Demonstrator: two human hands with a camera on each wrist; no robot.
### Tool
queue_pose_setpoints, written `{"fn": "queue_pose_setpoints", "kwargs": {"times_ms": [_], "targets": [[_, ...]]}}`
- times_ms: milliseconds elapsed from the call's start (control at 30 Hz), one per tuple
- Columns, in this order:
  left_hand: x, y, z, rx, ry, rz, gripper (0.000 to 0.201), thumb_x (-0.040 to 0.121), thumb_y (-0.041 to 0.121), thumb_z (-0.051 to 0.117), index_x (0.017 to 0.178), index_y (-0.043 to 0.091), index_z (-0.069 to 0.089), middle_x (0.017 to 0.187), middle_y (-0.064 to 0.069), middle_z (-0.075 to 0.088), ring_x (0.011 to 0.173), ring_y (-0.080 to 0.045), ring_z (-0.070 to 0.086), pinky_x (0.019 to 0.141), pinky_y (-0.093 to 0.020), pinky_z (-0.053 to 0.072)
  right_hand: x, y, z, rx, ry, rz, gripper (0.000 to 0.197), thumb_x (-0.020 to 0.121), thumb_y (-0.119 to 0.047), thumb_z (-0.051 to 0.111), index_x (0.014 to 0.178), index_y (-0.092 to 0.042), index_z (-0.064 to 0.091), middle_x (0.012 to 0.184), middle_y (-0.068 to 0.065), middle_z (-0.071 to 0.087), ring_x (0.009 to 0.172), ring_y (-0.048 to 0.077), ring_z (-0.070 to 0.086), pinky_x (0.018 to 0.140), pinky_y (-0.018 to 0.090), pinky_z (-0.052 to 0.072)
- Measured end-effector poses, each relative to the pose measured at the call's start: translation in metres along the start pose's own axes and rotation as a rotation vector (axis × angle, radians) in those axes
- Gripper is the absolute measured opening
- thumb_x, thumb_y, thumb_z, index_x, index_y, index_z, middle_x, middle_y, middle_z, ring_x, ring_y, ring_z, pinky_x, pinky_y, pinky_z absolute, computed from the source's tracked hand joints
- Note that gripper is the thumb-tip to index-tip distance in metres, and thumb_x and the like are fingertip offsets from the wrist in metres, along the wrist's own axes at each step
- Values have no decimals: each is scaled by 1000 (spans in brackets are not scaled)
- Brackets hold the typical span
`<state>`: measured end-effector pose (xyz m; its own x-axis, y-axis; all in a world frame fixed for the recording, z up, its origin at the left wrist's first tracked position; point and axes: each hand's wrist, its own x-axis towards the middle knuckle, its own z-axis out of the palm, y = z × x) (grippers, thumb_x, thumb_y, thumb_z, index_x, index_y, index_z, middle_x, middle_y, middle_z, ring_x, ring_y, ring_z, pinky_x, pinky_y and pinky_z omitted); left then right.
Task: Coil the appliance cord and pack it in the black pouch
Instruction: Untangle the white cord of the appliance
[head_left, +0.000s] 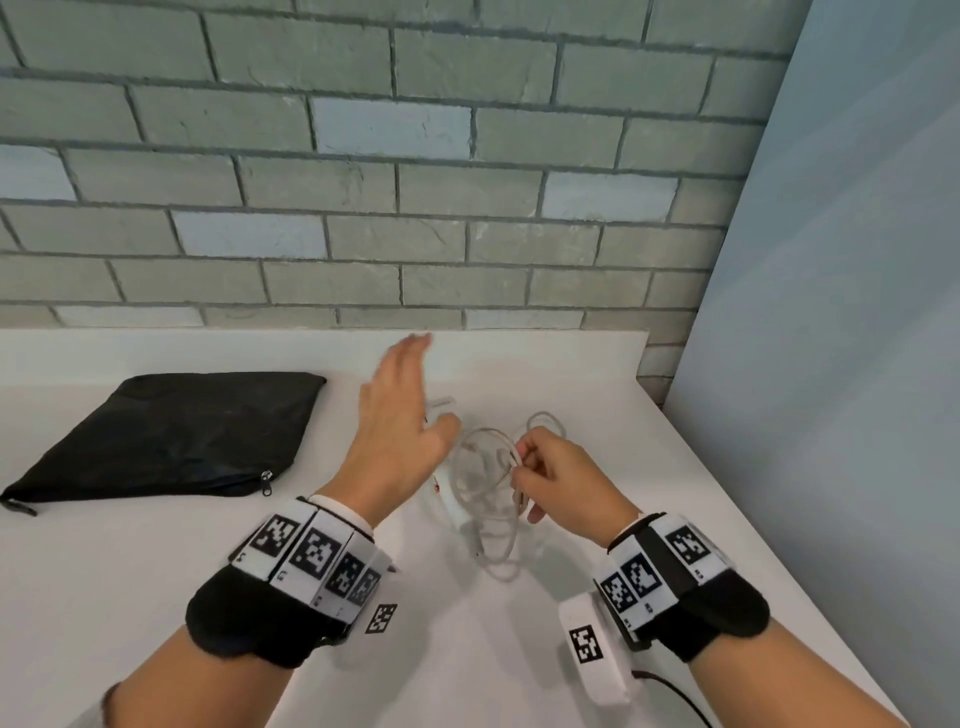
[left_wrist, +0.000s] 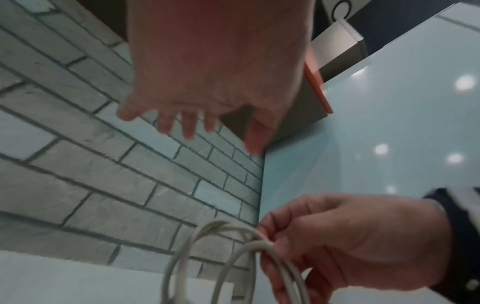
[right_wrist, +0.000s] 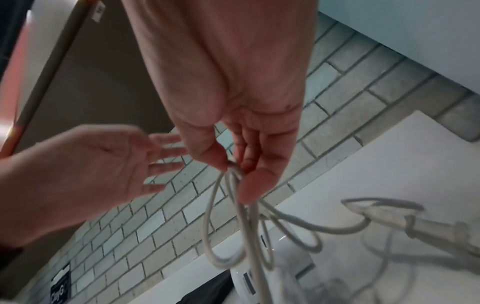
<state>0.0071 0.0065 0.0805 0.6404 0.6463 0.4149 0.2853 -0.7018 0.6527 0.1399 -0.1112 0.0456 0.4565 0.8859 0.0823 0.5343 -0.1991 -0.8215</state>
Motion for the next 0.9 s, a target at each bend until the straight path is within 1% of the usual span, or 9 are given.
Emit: {"fn": "queue_pose_setpoints", "kwargs": {"times_ms": [67,133,233,367,467,600,667,800,900], "targets": [[0,9,4,209,-275,61,82,76,56,51,144,25,17,151,2,26,143,-20,15,118,-50,1,-1,-4,-2,-42,-35,-83,7,86,-5,49,91,-11,48,77,10,56,54,16,57,54,29,52],[5,4,12,276,-429,28,76,78,55,56,141,25,25,142,2,41,136,-20,31,116,-51,7,-3,-8,-5,-67,-50,-162,9,89,-7,49,96,-13,50,77,3,55,54,12,56,57,27,52],[13,-7,18,134,-408,50,34,85,34,59,111,14,55,108,-6,63,105,-21,57,94,-33,40,-4,-8,-10,-89,12,-248,27,90,-4,46,115,-10,52,80,-3,54,57,6,56,60,18,51],[19,-15,18,-116,-363,16,13,85,25,61,78,15,59,69,3,61,57,-2,61,54,-10,44,-6,1,-18,-140,212,-287,21,89,1,43,99,-7,58,82,6,58,64,15,58,67,26,52],[20,-27,19,-192,-234,-63,19,89,25,55,70,21,53,61,3,57,54,-10,62,54,-19,49,-8,9,-28,316,274,-133,29,89,10,35,72,-13,44,72,3,54,76,17,67,72,27,56],[17,-36,22,-349,-49,-214,22,94,25,46,72,19,49,63,-2,53,51,-16,57,51,-25,51,-12,18,-43,1102,246,13,31,87,12,36,66,-11,44,72,8,59,89,31,69,78,35,58],[14,-32,22,-374,16,-219,24,94,25,44,70,20,45,64,-1,52,50,-15,55,51,-26,50,-11,23,-42,1214,273,99,25,91,-3,43,67,-8,49,68,10,60,86,36,69,73,38,59],[10,-19,22,-315,4,-114,25,95,26,41,70,22,41,64,-1,49,50,-17,53,55,-31,47,-4,31,-37,590,390,293,26,91,-25,52,94,0,53,81,10,59,75,28,65,66,34,58],[6,-9,24,-286,-26,-84,22,95,26,41,75,18,44,61,-1,48,51,-17,49,58,-38,50,-3,21,-38,-266,564,55,50,82,-17,63,127,-7,42,118,15,48,103,31,48,90,38,42]]}}
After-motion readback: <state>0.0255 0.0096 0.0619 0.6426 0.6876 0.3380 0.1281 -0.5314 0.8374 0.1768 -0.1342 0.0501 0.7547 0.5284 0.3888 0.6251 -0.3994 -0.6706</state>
